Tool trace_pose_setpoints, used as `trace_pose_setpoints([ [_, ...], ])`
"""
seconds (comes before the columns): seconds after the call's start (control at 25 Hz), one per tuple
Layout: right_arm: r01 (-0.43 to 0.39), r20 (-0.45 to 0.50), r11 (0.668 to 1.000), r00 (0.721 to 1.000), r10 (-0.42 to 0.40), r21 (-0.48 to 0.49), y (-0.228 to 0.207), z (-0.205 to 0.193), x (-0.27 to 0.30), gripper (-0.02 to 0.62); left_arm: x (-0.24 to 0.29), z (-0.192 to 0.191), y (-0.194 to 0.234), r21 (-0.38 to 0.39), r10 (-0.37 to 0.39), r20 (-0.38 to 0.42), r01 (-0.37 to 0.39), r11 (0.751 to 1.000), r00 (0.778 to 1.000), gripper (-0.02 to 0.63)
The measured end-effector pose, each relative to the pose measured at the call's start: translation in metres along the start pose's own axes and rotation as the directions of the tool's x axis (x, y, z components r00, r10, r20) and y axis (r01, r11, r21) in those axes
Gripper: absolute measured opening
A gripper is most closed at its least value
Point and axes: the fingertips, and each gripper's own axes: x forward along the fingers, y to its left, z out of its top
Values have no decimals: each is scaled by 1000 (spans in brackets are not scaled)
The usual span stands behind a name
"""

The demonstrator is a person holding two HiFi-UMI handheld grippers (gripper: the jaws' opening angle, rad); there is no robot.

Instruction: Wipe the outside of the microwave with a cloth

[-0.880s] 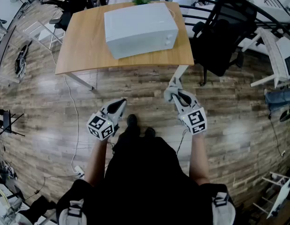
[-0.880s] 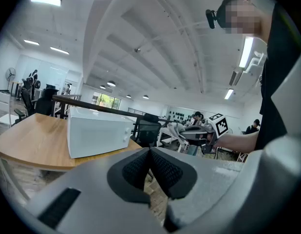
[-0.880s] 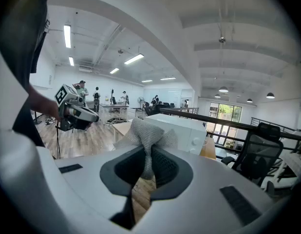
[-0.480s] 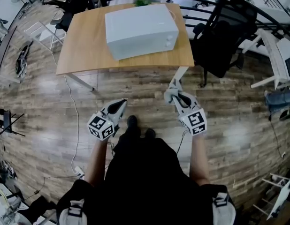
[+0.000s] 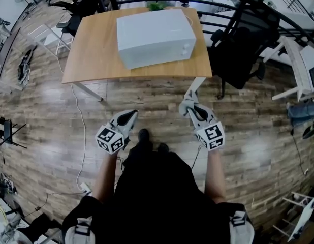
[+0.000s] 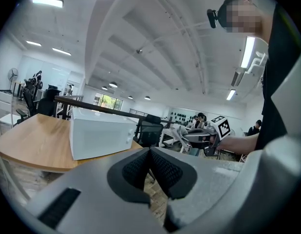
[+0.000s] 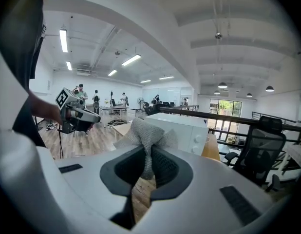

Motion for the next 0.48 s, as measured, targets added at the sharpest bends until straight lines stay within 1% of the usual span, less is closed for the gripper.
trace_pose_setpoints([
  [0.16,-2,-1,1000,1000,2,5,0,5,6,28,-2,7,8,2,10,10,-10,1000,1000,3],
  [0.32,-22,0,1000,1000,22,-7,7,8,17,28,-8,9,17,1,28,25,-28,1000,999,2],
  [0.48,-20,-13,1000,1000,20,-11,9,7,29,28,-12,7,34,-22,40,34,-39,999,999,2],
])
